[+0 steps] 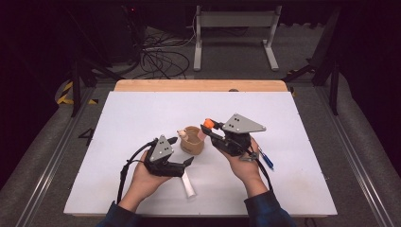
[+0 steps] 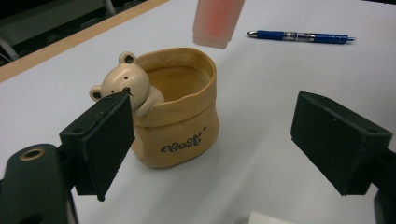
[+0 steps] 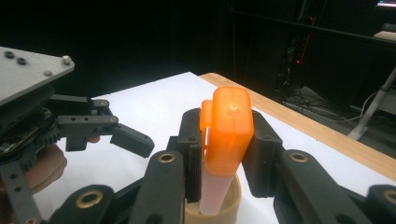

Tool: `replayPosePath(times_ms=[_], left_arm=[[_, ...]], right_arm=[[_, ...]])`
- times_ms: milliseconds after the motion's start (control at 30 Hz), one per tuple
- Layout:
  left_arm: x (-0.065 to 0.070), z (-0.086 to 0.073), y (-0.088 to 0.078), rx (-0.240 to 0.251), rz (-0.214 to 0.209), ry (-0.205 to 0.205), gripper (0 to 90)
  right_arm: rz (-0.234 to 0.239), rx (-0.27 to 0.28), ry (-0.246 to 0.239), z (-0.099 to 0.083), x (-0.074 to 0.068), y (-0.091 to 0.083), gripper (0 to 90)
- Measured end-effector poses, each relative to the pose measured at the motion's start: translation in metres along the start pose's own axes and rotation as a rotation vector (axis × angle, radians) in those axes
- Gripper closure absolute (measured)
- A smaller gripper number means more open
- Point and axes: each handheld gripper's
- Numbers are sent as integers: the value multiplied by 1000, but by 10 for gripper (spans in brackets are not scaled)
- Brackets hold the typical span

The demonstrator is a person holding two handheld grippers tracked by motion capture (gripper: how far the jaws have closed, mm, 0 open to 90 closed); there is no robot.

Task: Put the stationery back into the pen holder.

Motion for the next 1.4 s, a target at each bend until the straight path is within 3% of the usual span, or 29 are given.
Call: replayPosePath(times_ms=[767, 1400], left_arm=[[-11, -5, -5, 21, 5, -28, 135], [-12, -5, -5, 28, 5, -30, 136]], right_arm=[[10, -67, 5, -11, 4, 55, 717], [54, -118, 88, -25, 13, 81, 715]])
Point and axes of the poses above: each handheld gripper's, and its own axes: y roughly forward along the jaws, z roughly out of its top, x roughly to its right, and after that the axes turned 8 degrees about -x, right-handed
